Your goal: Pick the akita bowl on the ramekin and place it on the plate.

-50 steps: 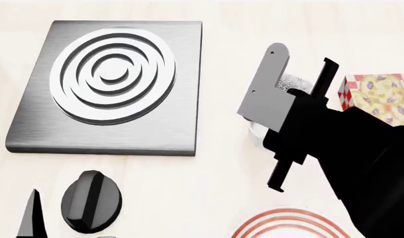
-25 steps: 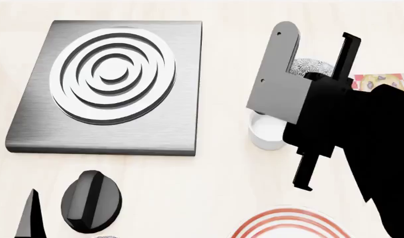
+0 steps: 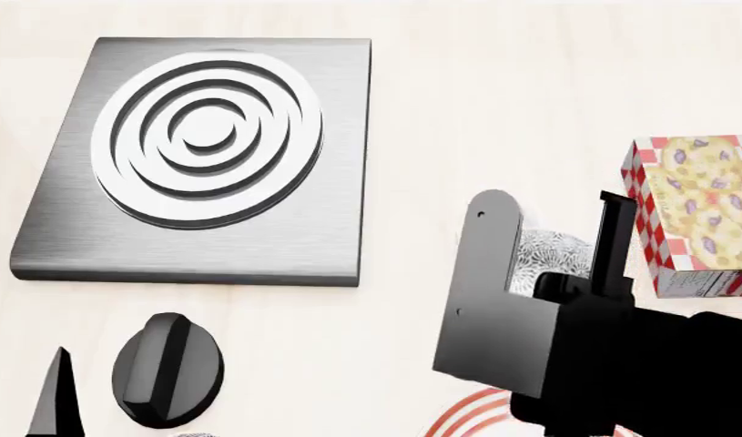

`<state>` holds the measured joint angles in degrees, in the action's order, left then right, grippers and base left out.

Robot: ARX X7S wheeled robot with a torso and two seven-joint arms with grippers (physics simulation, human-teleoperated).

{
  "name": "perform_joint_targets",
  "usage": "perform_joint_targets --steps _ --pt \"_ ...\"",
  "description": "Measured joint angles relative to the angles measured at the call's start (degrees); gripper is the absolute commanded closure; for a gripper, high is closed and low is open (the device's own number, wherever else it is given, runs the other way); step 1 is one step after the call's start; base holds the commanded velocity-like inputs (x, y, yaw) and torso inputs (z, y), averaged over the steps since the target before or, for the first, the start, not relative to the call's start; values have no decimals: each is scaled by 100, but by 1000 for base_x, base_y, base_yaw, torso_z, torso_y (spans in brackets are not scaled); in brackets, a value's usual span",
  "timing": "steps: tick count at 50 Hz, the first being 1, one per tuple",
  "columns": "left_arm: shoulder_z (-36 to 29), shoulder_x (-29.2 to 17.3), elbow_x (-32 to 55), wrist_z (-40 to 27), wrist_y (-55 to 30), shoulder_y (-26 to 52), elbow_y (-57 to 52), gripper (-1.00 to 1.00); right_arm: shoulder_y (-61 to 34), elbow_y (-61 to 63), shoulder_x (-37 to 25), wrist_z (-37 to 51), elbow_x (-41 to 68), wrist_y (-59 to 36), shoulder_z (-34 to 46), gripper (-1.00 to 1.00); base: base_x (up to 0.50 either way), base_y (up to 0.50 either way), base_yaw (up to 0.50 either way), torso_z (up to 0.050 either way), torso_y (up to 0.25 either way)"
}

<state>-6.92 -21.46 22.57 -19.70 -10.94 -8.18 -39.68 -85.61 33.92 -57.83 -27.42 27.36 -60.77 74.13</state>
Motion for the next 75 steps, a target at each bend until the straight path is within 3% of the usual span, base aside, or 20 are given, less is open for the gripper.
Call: perform_joint_targets --steps 39,75 --pt "-33 -68 35 -61 32 16 11 -100 390 1467 -496 350 911 -850 -136 100 0 0 0 0 0" --pt "-97 -115 17 -110 92 -3 18 -100 581 1858 -714 632 1290 -1039 -215 100 0 0 0 0 0"
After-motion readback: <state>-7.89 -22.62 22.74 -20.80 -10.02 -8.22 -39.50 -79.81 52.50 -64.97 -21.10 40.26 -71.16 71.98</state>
